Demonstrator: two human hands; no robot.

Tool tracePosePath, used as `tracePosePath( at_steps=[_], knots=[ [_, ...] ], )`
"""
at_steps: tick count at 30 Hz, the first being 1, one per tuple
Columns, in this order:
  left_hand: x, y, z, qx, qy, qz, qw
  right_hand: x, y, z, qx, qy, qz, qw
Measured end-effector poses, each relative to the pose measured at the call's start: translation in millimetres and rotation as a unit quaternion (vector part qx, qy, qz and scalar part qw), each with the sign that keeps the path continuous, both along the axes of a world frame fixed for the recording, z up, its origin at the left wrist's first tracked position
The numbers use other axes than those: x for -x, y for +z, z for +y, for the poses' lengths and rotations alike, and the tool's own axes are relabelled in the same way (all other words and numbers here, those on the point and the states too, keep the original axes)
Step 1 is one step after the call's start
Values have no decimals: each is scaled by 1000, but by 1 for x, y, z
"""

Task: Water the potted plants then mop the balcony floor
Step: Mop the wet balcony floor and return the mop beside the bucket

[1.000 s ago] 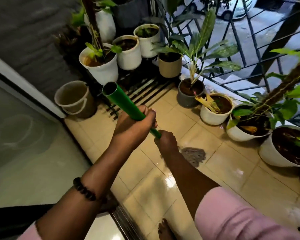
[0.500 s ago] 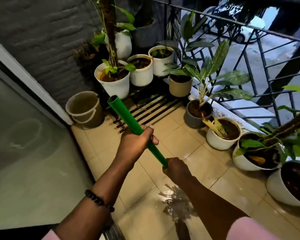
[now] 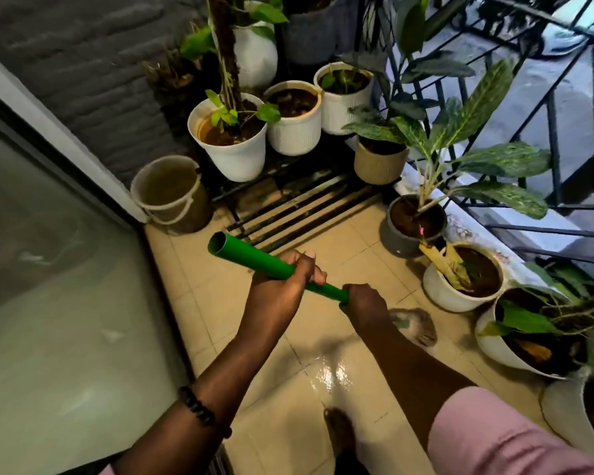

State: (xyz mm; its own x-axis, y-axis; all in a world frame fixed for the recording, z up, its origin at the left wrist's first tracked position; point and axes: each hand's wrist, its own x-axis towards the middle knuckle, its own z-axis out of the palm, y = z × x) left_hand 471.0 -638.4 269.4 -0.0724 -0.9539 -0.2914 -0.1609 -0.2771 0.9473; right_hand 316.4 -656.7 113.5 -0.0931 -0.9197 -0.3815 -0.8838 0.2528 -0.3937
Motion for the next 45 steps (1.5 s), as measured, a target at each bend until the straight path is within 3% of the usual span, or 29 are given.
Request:
tracePosePath(
  at_steps=[7, 10, 18, 23, 30, 37, 42, 45],
  knots=[
    [-34, 18, -51, 44, 50, -118, 991, -67, 11, -67, 43, 12, -77, 996],
    [-57, 30, -79, 21, 68, -147, 987, -94, 17, -84, 45, 23, -101, 994],
    [-76, 39, -112, -49, 105, -112, 987, -101, 9, -80, 16, 70, -78, 994],
    [-43, 31, -121, -23, 74, -68, 995, -57, 3, -92, -8, 68, -53, 996],
    [-48, 24, -112, -4, 119, -61, 991, -61, 2, -123, 13, 106, -25, 994],
    [-89, 28, -103, 42, 150, -163, 974, -141, 5, -141, 47, 78, -103, 991],
    [-130, 51, -113, 55, 161, -238, 956, -213, 16, -141, 5, 77, -229, 970],
    [-159, 65, -125, 27, 158, -307, 938, -254, 22, -134, -11, 93, -235, 968]
  ],
)
